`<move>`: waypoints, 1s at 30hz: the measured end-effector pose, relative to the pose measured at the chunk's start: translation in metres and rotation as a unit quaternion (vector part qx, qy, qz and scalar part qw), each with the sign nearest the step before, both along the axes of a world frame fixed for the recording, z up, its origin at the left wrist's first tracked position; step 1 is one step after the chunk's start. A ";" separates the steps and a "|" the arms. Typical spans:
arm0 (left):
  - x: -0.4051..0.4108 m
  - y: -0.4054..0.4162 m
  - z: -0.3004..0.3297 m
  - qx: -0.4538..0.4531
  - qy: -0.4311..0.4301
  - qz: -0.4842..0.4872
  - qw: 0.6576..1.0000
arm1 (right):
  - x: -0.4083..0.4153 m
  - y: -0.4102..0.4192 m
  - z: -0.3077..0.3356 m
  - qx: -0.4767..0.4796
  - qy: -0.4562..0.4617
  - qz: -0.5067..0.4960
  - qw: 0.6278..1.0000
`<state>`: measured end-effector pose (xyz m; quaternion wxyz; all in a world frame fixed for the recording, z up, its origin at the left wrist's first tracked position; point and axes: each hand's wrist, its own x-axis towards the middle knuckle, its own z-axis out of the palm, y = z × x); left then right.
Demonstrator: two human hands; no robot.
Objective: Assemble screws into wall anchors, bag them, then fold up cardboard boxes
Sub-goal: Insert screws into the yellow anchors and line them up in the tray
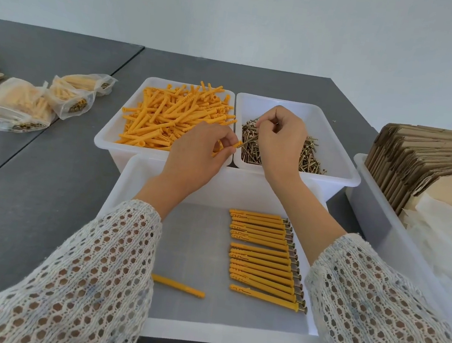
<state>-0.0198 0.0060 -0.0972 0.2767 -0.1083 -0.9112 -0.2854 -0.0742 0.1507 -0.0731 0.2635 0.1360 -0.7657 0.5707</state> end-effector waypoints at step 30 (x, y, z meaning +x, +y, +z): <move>-0.002 0.000 0.007 0.013 0.088 0.038 0.995 | -0.004 0.005 0.002 -0.077 0.051 -0.033 0.995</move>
